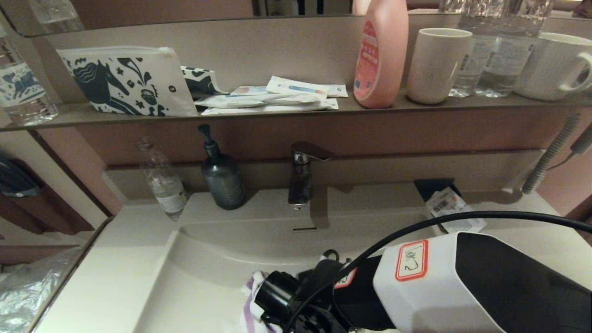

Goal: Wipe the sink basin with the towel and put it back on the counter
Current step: Wipe the sink

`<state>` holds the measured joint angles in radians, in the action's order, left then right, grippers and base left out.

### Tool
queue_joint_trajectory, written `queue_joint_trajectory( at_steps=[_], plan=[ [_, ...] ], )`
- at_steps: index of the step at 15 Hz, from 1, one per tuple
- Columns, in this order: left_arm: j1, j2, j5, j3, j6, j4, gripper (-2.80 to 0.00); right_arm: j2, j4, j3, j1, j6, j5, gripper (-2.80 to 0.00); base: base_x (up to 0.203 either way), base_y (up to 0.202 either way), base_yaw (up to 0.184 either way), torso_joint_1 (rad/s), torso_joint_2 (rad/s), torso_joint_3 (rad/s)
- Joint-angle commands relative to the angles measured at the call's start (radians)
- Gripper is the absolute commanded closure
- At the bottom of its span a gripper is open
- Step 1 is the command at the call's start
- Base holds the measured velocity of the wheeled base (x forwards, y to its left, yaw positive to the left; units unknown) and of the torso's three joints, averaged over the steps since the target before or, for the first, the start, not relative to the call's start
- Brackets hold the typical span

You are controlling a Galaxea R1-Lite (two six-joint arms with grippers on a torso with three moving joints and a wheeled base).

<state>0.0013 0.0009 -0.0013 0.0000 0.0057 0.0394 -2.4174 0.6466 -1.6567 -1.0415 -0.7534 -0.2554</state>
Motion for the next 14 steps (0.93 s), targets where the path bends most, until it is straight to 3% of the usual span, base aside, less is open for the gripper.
queue_joint_trajectory(
  at_steps=[1, 4, 8, 11, 14],
  plan=[
    [0.0, 0.001, 0.001, 0.0, 0.0, 0.001, 0.0, -0.019, -0.008, -0.079, -0.018, -0.004, 0.006, 0.0, 0.0, 0.0, 0.0, 0.0, 0.0, 0.0],
    [0.0, 0.001, 0.0, 0.0, 0.0, 0.001, 0.0, -0.088, -0.099, -0.167, -0.012, 0.013, 0.001, 0.0, 0.0, 0.0, 0.0, 0.0, 0.0, 0.0],
    [0.0, 0.001, 0.0, 0.0, 0.0, 0.001, 0.0, -0.184, -0.217, -0.252, 0.024, 0.096, -0.02, 0.0, 0.0, 0.0, 0.0, 0.0, 0.0, 0.0],
    [0.0, 0.001, 0.0, 0.0, 0.0, 0.001, 0.0, -0.204, -0.308, -0.261, 0.072, 0.171, -0.079, 0.0, 0.0, 0.0, 0.0, 0.0, 0.0, 0.0],
    [0.0, 0.001, 0.0, 0.0, 0.0, 0.001, 0.0, -0.197, -0.324, -0.261, 0.138, 0.192, -0.097, 0.0, 0.0, 0.0, 0.0, 0.0, 0.0, 0.0]
  ],
)
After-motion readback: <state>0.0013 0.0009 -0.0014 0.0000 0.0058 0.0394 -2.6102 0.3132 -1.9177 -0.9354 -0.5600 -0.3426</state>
